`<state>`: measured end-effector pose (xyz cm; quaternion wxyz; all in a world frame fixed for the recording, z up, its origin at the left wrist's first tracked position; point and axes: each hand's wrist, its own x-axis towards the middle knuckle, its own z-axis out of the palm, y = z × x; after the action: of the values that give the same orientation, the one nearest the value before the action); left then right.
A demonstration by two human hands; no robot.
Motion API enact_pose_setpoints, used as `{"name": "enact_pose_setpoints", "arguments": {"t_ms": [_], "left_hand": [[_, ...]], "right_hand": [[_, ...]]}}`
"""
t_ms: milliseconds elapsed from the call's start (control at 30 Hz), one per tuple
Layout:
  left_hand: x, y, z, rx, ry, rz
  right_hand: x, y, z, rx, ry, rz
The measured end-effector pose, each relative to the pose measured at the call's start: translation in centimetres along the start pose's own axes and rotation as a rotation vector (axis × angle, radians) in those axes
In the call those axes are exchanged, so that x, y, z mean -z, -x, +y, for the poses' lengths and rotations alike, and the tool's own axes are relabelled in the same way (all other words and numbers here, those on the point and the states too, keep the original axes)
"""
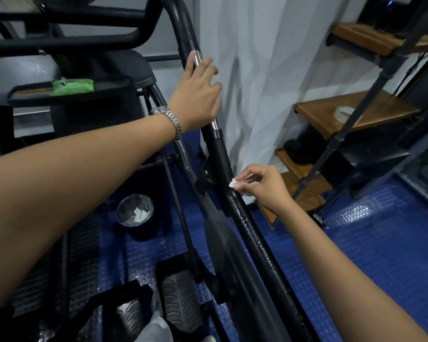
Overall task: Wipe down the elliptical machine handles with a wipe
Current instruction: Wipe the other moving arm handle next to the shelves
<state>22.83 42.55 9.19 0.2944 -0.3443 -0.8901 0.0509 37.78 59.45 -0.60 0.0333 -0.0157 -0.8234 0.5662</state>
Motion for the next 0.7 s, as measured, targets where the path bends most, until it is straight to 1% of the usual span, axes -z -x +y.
{"name": "enact_pose_setpoints", "arguments": {"t_ms": [133, 200, 267, 367, 433, 500, 567, 700], "left_hand": [[-0.6, 2.2, 2.8, -0.290, 0.043, 0.008], [-1.4, 3.3, 3.7, -0.360, 0.076, -0.024], [-2.3, 4.0, 3.9, -0.366, 0.066, -0.038], [-2.9, 4.4, 3.9, -0.332, 0.037, -0.010], [-3.1, 4.3, 4.0, -0.319, 0.040, 0.010], [-3.2, 4.3, 4.1, -0.318, 0.048, 0.032], [-3.4, 4.4, 4.1, -0.309, 0.044, 0.045], [-3.3, 4.5, 4.3, -0.291, 0.039, 0.048]], "right_hand": [[-0.7, -1.2, -0.2, 0.002, -0.019, 0.109], [-0.9, -0.9, 0.0, -0.002, -0.020, 0.117], [-0.6, -0.2, 0.3, -0.013, -0.032, 0.052], [-0.1, 0.0, -0.3, -0.036, -0.046, -0.036], [-0.2, -0.7, -0.7, -0.027, -0.042, -0.014], [-0.6, -1.2, -0.7, -0.002, -0.045, 0.045], [-0.7, -1.0, -0.3, 0.009, -0.042, 0.055], [0.7, 0.0, -0.1, -0.072, -0.042, -0.098]]}}
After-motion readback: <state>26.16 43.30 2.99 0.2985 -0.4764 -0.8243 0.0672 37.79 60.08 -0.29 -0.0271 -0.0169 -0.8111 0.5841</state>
